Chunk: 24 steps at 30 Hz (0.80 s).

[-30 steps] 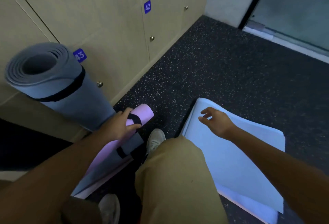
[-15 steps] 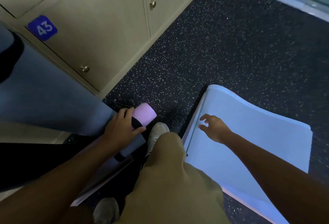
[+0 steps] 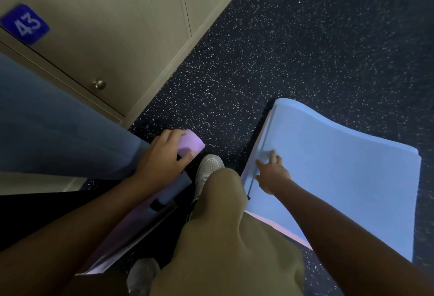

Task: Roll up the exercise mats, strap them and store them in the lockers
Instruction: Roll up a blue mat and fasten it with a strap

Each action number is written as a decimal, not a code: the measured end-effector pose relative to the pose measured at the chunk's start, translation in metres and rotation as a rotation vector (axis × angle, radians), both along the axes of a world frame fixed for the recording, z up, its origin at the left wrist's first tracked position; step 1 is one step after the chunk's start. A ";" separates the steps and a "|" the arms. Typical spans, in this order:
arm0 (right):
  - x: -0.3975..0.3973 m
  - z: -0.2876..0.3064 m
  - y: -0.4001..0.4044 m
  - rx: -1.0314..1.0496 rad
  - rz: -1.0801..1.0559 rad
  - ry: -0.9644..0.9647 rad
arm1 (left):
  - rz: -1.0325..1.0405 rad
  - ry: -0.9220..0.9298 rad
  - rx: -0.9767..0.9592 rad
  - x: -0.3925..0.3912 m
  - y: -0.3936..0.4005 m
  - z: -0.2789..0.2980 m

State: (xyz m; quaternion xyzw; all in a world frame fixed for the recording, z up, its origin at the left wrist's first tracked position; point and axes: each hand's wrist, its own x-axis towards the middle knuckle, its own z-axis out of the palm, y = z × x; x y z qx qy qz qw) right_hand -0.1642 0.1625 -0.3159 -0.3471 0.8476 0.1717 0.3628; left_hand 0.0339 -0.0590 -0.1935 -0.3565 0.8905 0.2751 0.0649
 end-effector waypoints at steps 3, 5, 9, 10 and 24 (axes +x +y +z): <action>-0.001 0.000 0.001 -0.001 0.064 0.068 | -0.003 0.012 0.025 -0.004 0.002 0.002; -0.004 0.002 0.004 -0.007 0.133 0.109 | 0.000 0.020 0.028 -0.005 0.003 0.003; -0.011 0.004 0.009 -0.017 0.182 0.138 | -0.019 0.028 0.035 -0.007 0.000 0.005; -0.011 0.006 0.010 -0.030 0.134 0.123 | -0.025 0.034 0.039 -0.007 0.000 0.005; -0.041 0.119 0.073 -0.204 -0.254 0.081 | -0.176 0.116 0.041 -0.048 0.032 0.091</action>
